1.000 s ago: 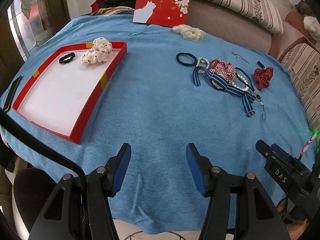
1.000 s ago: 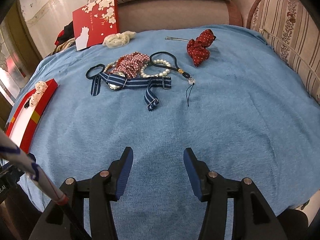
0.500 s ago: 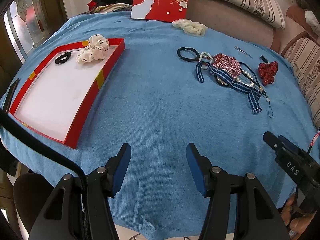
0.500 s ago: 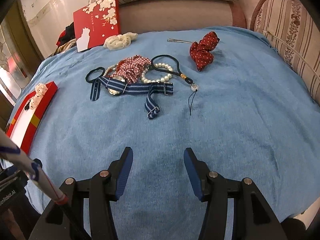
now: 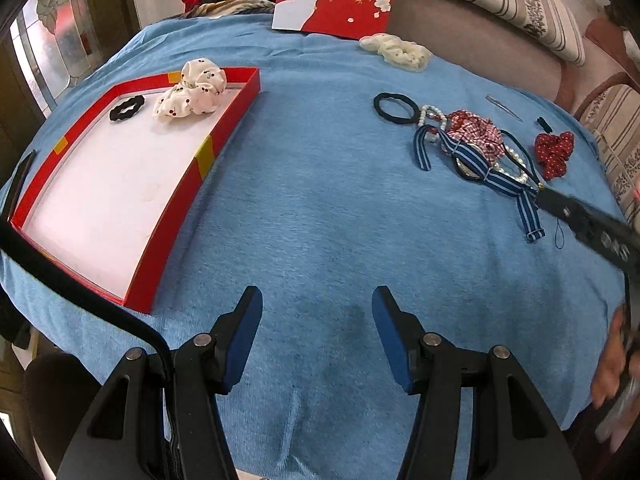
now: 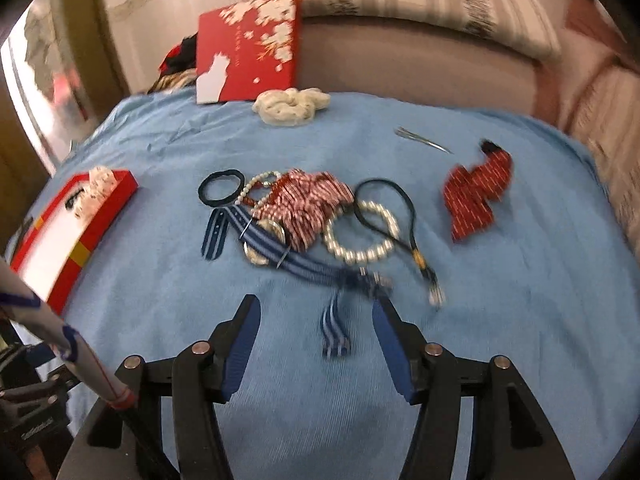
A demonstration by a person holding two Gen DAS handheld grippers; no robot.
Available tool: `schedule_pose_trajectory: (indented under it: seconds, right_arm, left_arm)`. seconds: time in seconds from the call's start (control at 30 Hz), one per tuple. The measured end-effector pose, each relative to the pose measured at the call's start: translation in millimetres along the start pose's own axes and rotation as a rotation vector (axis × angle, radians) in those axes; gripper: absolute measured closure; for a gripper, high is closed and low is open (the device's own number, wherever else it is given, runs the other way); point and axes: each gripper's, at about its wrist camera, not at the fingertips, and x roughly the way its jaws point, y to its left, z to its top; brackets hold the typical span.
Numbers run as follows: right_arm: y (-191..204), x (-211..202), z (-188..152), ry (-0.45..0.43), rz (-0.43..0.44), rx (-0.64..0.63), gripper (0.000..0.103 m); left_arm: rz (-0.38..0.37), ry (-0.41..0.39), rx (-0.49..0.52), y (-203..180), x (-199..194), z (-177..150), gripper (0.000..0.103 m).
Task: Organize jewelry
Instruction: 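Move the right tool over the blue striped watch strap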
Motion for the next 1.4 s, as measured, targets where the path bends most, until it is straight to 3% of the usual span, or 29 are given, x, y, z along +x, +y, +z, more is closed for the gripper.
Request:
schedule_pose_trajectory:
  seconds: [0.37, 0.4, 0.47, 0.5, 0.57, 0.8, 0.87, 0.93, 0.97, 1.03, 1.07, 1.2, 1.3, 1.37, 1.4]
  right_arm:
    - [30.8, 62.2, 24.1, 0.085, 0.02, -0.19, 0.045]
    - [35.6, 70.1, 25.3, 0.102, 0.014, -0.208, 0.049]
    - [39.9, 80.0, 25.8, 0.136, 0.022, -0.209, 0.069]
    - [40.7, 80.4, 25.5, 0.137, 0.018, -0.204, 0.071]
    - [40.7, 76.8, 25.3, 0.148, 0.039, -0.172, 0.102]
    - [50.8, 27.4, 8.2, 0.191, 0.33, -0.032, 0.102]
    - [53.6, 11.7, -0.5, 0.182, 0.374, -0.029, 0.102]
    - [49.7, 2.9, -4.9, 0.151, 0.324, -0.033, 0.094]
    - [45.0, 2.0, -5.2, 0.135, 0.266, -0.037, 0.078]
    - [36.6, 9.8, 4.4, 0.115, 0.192, -0.029, 0.056]
    - [32.3, 15.1, 11.3, 0.105, 0.175, -0.022, 0.052]
    - [20.7, 49.8, 39.4, 0.142, 0.203, 0.013, 0.048]
    - [23.0, 82.4, 44.7, 0.198, 0.154, -0.005, 0.044]
    - [25.9, 83.7, 42.8, 0.201, 0.152, -0.001, 0.052]
    - [26.6, 80.3, 42.3, 0.212, 0.221, 0.026, 0.06]
  left_arm:
    - [-0.006, 0.007, -0.027, 7.8, 5.7, 4.5, 0.047]
    - [-0.007, 0.008, -0.03, 9.0, 5.5, 4.3, 0.047]
    - [-0.007, 0.008, -0.036, 11.0, 4.3, 3.3, 0.047]
    - [-0.006, 0.008, -0.04, 12.1, 3.5, 3.1, 0.047]
    - [-0.007, 0.005, -0.053, 15.6, 1.1, 2.9, 0.047]
    - [-0.005, -0.017, -0.125, 37.9, -7.8, 6.1, 0.047]
    - [-0.007, -0.018, -0.141, 43.8, -10.4, 5.9, 0.047]
    - [-0.007, -0.025, -0.139, 46.4, -13.5, 5.8, 0.047]
    - [-0.004, -0.027, -0.134, 46.2, -14.1, 5.8, 0.047]
    - [0.001, -0.025, -0.131, 45.9, -14.3, 5.6, 0.047]
    - [-0.002, -0.024, -0.134, 46.7, -13.8, 5.9, 0.047]
    - [-0.003, -0.027, -0.139, 47.6, -14.7, 6.6, 0.047]
    - [0.004, -0.027, -0.141, 51.1, -13.4, 8.5, 0.047]
    - [0.007, -0.028, -0.149, 57.3, -13.0, 10.8, 0.047]
    - [0.011, -0.033, -0.154, 60.2, -13.3, 12.2, 0.047]
